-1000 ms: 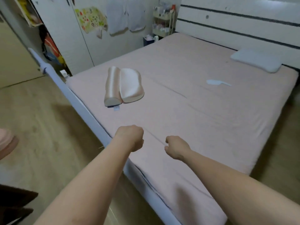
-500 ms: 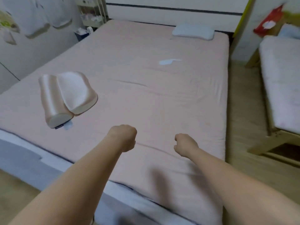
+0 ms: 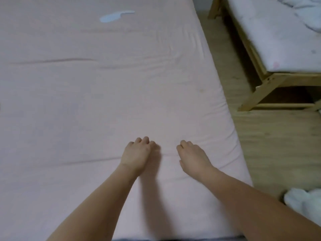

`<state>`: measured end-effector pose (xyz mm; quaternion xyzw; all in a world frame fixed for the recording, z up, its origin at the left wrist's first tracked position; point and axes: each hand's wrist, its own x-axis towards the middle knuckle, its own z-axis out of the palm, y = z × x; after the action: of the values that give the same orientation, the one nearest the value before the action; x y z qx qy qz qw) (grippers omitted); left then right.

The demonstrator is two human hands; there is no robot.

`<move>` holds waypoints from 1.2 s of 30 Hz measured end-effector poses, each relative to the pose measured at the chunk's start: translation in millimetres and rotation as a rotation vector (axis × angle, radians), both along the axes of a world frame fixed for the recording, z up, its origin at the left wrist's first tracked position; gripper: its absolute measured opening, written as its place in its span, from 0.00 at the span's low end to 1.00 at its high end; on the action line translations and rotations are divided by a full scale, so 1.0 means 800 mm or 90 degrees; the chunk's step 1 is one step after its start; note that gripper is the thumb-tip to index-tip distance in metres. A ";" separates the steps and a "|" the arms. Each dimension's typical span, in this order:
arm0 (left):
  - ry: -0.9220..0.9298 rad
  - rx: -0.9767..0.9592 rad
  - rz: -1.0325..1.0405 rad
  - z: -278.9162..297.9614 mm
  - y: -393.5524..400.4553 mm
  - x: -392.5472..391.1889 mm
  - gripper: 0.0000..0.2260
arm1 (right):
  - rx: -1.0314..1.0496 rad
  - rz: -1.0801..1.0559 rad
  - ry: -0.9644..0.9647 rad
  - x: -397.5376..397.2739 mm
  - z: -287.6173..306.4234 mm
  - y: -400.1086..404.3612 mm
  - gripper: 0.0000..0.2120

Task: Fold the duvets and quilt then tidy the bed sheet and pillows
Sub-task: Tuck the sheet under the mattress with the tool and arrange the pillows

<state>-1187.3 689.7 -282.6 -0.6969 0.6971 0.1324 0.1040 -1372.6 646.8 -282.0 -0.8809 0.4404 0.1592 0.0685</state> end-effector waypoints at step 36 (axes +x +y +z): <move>0.111 -0.034 -0.107 -0.027 -0.057 -0.170 0.11 | 0.014 -0.098 -0.028 -0.194 -0.033 -0.078 0.14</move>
<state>-1323.2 644.5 -304.4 -0.6246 0.7625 0.1649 0.0354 -1527.9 584.0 -308.6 -0.8468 0.5036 0.1388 0.1002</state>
